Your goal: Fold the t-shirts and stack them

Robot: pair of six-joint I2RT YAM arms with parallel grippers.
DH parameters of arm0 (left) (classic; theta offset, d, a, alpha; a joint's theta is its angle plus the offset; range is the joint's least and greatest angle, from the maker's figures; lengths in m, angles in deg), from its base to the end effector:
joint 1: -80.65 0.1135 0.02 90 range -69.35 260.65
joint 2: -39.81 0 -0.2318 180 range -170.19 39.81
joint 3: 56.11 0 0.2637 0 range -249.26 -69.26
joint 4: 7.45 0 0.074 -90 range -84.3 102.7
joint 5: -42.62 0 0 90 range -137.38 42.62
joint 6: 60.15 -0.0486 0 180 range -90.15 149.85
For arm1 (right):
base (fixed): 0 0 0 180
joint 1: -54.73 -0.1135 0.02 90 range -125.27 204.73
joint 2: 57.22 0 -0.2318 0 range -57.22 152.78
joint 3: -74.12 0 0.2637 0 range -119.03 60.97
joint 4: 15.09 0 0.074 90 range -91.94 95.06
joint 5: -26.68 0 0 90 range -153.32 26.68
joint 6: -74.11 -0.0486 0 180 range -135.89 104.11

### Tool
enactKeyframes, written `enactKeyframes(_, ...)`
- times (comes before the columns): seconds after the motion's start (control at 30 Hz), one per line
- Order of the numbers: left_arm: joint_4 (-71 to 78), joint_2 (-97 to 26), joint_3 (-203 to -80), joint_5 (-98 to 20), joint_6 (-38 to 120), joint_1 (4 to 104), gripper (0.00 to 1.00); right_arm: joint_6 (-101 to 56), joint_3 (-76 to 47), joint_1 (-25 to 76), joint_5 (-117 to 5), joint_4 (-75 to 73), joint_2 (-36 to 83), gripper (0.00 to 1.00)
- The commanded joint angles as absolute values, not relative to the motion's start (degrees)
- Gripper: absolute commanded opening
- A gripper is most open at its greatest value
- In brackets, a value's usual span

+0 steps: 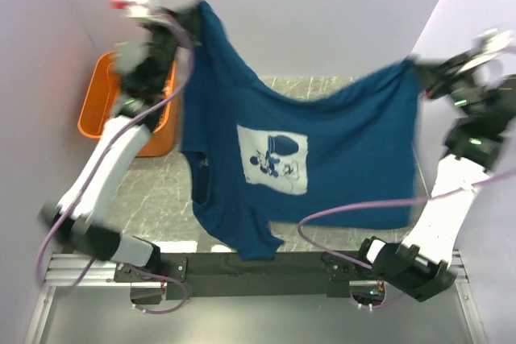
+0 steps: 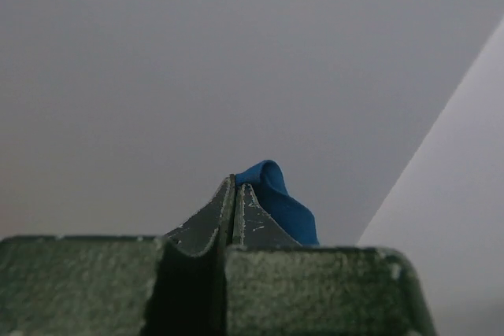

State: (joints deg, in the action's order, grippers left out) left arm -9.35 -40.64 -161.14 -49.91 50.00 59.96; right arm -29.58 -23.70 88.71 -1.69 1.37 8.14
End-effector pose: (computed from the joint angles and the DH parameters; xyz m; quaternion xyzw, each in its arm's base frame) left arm 0.3104 -0.1150 0.5064 -0.0163 0.5263 -0.2857 0.8007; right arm 0.2222 -0.0982 0.4925 -0.1654 0.6381 0.1827 0.7295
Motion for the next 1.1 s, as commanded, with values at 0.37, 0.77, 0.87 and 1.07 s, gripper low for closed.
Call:
enactKeyframes(0.37, 4.2, -86.92, -179.98, -53.1, 59.82, 62.8, 0.0, -16.42, -4.06, 74.95, -31.84, -12.22, 38.3, 0.0)
enactKeyframes(0.77, 4.12, -90.01, -182.73, -50.2, 61.94, 64.82, 0.01, -21.6, -14.52, 73.36, -40.65, -12.05, 47.28, 0.0)
enactKeyframes(0.87, 2.8, -89.48, -182.56, -48.88, 61.32, 64.91, 0.01, -21.34, -17.68, 73.27, -39.68, -9.86, 49.3, 0.0)
enactKeyframes(1.07, 2.45, -89.3, -184.83, -48.53, 61.85, 65.88, 0.01, -19.85, -28.4, 73.1, -39.06, -3.62, 54.92, 0.0)
